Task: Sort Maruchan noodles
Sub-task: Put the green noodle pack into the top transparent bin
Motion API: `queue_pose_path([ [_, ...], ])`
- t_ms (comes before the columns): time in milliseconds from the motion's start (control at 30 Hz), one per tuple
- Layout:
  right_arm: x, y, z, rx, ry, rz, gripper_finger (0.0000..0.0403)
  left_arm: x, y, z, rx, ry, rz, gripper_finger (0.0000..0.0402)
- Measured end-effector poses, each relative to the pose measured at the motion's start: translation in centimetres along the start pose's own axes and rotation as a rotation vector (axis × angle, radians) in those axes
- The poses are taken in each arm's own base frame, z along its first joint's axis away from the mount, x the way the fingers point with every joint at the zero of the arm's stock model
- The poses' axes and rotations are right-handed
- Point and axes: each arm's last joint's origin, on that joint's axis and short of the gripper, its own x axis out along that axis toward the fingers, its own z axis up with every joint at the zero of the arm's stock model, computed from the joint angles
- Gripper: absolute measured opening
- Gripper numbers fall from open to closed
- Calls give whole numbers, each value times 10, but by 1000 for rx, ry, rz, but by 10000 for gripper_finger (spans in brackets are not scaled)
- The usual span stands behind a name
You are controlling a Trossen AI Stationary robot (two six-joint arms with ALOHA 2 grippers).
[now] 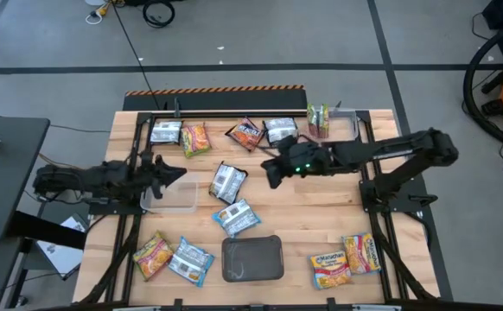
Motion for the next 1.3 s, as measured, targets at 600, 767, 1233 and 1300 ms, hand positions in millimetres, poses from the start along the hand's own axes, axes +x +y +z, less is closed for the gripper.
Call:
queue_pose_path([
  [600, -5, 36, 42, -270, -26, -16, 62, 74, 18, 18, 226, 511, 663, 90],
  [767, -12, 35, 43, -263, -23, -19, 62, 102, 49, 33, 106, 604, 787, 136],
  [1233, -14, 34, 33, -267, 51, -55, 62, 164, 114, 21, 193, 877, 1036, 160],
  [1300, -15, 35, 31, -271, 55, -52, 62, 166, 121, 16, 221, 880, 1098, 160],
])
